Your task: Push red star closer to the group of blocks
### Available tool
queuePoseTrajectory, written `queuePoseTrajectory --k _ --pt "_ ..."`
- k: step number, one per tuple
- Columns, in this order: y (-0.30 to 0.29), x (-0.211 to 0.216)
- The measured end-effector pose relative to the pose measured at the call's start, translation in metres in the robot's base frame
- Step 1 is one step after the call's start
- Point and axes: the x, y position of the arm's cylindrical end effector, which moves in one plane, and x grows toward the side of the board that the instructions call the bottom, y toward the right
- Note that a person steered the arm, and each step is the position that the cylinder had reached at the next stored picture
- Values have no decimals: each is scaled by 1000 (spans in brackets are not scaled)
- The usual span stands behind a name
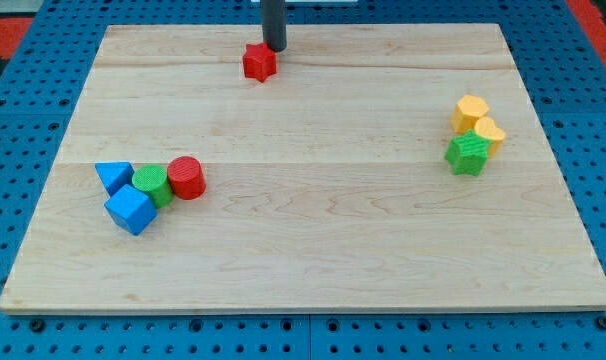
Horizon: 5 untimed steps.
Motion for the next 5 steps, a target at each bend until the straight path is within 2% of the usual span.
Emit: queuePoseTrajectory --k 2,5 --pt "-24 24" --pt "-23 78"
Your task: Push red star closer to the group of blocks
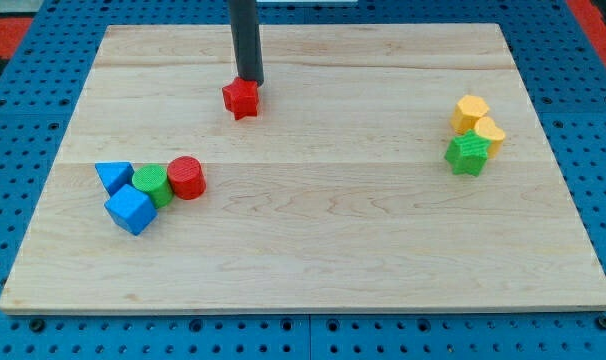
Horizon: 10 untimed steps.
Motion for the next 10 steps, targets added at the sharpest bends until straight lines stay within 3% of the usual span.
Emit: queuePoseTrajectory --k 5,8,10 --pt "12 88" --pt "-27 53" --pt "-70 87"
